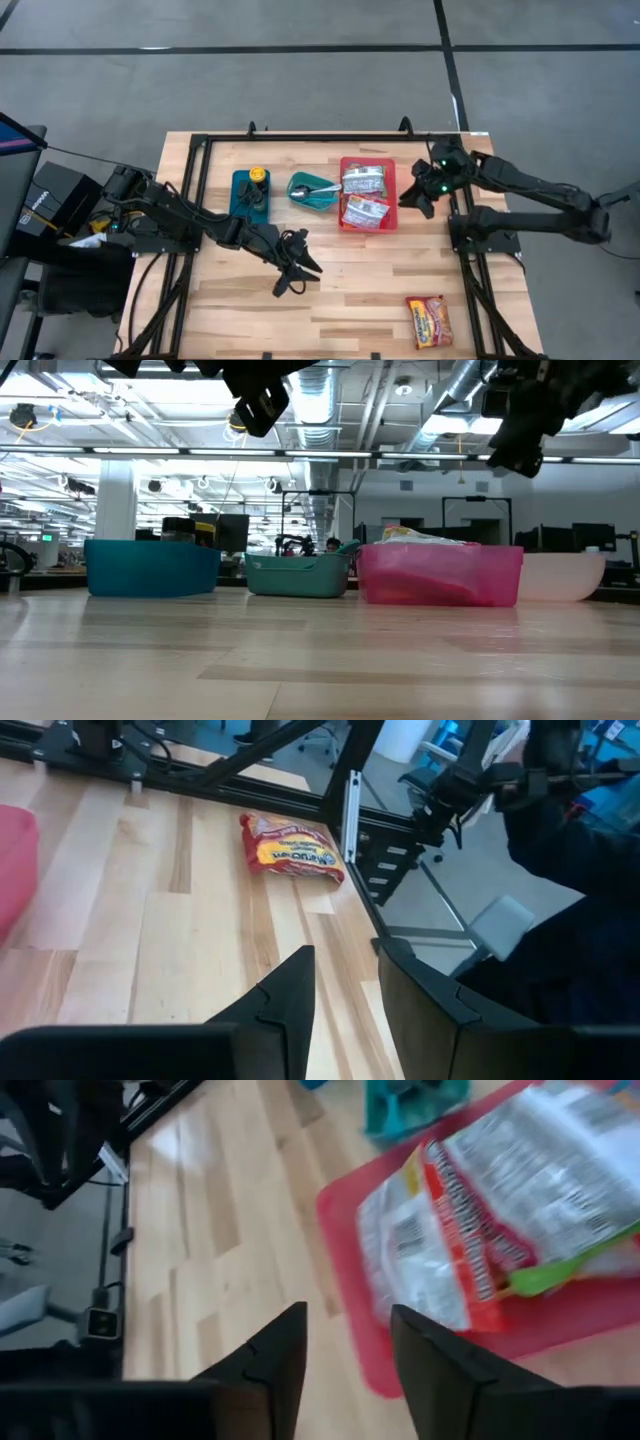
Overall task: Pick & Place Food Item
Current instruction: Put the red noodle pack into the red bin
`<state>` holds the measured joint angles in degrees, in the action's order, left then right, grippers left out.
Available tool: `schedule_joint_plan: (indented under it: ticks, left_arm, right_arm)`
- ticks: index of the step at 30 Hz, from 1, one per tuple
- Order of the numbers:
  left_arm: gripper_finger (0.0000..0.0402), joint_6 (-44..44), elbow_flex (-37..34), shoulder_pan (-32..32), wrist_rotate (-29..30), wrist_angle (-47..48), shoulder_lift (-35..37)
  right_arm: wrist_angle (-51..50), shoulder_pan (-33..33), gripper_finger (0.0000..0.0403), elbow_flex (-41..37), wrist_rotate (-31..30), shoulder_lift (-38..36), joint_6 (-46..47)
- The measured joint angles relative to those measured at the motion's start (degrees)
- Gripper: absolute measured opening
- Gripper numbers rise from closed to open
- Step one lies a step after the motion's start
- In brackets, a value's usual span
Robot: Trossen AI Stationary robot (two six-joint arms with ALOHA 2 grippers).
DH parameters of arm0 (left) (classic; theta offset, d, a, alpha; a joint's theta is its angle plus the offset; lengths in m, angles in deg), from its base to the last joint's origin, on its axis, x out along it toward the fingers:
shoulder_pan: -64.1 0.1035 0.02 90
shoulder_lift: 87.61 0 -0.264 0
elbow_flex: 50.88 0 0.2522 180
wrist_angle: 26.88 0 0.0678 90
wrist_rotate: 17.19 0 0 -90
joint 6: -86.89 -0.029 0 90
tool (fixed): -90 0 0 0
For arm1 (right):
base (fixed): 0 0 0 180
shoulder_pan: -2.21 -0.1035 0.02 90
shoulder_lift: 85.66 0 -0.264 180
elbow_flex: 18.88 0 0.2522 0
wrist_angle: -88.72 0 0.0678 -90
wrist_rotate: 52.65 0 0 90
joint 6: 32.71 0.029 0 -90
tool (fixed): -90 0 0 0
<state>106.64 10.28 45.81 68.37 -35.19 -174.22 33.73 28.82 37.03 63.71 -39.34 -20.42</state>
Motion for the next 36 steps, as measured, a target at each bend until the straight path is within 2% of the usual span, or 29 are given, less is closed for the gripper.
schedule_joint_plan:
  ticks: [16, 23, 36]
  left_arm:
    - [0.0109, -1.7, 0.0, 0.0, 0.1, 0.2, 0.0]
    - [0.0109, -1.7, 0.0, 0.0, 0.1, 0.1, 0.0]
    - [0.0109, -1.5, 0.0, 0.0, 0.1, 0.1, 0.0]
  right_arm:
    - [-1.8, -28.5, 0.0005, 0.0, -18.1, 1.4, 26.5]
    - [-1.7, -42.2, 0.0006, 0.0, -23.5, 7.1, 39.8]
    - [-1.6, -64.2, 0.0001, 0.0, -24.9, 18.6, 71.4]
